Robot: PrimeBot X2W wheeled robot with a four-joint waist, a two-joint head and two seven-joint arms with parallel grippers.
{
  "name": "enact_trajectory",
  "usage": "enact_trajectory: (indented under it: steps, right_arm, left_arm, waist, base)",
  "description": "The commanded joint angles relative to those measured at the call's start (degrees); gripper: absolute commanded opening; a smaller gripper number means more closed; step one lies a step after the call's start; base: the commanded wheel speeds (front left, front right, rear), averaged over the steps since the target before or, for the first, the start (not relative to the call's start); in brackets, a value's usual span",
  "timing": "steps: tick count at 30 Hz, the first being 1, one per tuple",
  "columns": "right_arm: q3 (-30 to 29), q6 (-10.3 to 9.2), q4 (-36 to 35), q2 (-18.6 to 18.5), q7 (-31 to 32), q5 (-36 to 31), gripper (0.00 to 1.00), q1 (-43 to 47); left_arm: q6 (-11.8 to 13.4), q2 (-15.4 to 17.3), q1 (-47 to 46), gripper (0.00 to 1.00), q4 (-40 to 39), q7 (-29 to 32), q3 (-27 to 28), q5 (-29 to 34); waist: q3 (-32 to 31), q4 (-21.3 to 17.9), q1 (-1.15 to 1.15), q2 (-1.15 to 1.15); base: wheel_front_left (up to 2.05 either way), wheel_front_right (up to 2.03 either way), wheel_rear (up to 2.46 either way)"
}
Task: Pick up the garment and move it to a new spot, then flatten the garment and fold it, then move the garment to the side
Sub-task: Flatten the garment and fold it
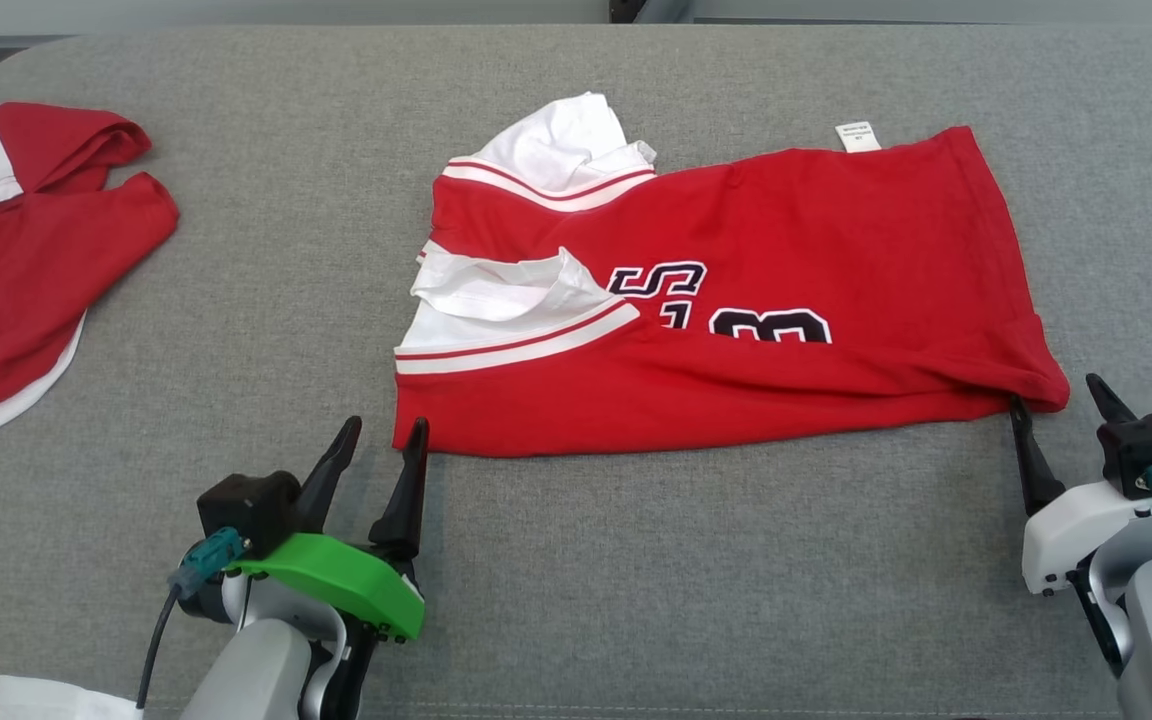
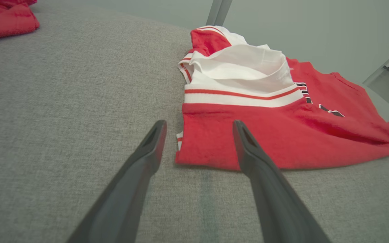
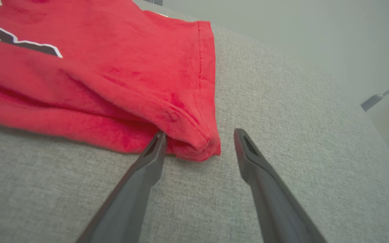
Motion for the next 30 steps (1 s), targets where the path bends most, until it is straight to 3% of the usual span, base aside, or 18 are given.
enact_trajectory:
  steps: [1, 19, 30]
  right_arm:
    - [-0.2, -0.08, 0.3, -0.1, -0.1, 0.2, 1.0, -0.8]
    - [-2.1, -0.08, 6.5, -0.9, -0.1, 0.4, 1.0, -4.9]
    - [2.5, -0.04, 12.0, -1.0, 0.0, 3.9, 1.0, -7.7]
  left_arm:
    - [-0.1, 0.6, -1.0, 1.0, 0.3, 0.0, -0.3, -0.6]
    - [-0.1, 0.3, -5.7, 1.0, 4.8, 0.0, -5.1, -5.1]
    - [-0.1, 0.9, -7.4, 1.0, 5.1, 0.0, -11.2, -9.4]
  waist:
    - [0.1, 0.0, 0.0, 0.0]
    - [1.8, 0.7, 0.0, 0.0]
    - [2.2, 0.7, 0.0, 0.0]
  base:
    - [0.0, 0.0, 0.0]
    - [0.0, 0.0, 0.0]
    - [0.0, 0.0, 0.0]
